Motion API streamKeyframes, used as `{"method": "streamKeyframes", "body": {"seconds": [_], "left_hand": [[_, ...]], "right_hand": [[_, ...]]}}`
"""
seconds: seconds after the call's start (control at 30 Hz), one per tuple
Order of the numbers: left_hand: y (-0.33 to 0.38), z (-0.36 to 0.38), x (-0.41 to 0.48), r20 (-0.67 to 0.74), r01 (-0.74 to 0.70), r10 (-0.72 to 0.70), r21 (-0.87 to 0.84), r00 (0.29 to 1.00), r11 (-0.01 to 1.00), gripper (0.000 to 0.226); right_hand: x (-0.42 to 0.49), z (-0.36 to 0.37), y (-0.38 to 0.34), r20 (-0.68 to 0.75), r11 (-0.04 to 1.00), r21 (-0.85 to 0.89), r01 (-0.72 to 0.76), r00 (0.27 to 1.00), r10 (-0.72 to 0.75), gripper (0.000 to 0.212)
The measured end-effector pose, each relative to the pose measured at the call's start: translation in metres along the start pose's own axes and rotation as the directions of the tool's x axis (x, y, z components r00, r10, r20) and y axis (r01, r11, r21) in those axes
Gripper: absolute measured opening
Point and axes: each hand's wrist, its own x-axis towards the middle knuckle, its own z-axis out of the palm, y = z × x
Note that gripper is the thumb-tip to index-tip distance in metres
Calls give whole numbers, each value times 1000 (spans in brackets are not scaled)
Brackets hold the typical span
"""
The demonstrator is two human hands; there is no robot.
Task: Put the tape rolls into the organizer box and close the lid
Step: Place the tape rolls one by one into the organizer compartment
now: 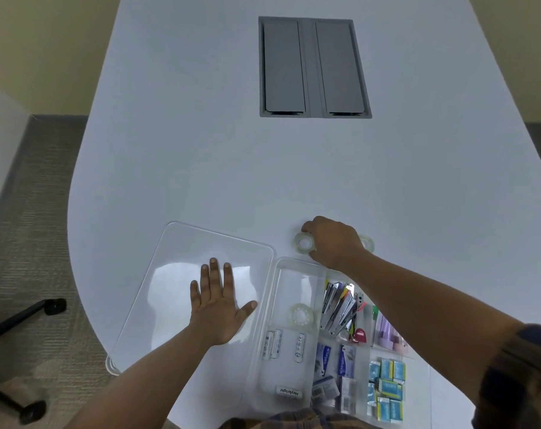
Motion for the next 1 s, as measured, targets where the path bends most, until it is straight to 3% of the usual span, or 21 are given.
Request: {"method": "streamKeyframes", "body": {"seconds": [0.17,0.3,0.63,0.87,1.0], "left_hand": [[3,-5,-1,2,-6,6,-12,1000,1000,98],[4,-3,-5,11,-10,11,-26,1000,1000,98],[2,-3,-2,1,-12,12,-19,1000,1000,98],[3,-3,-3,-11,-7,6,-15,1000,1000,99],[3,-3,-4,-11,-4,4,-10,1000,1000,105]], "right_hand": [[-17,-19,-8,-193,980,200,-13,980,52,47],[-53,-22,-22,-255,969,235,77,967,-15,52],[-94,8,-44,18,998,54,10,1000,-11,48],[-91,21,-58,109,994,-92,57,993,-47,33],[-89,24,-57,135,997,-56,55,990,-47,36]]}}
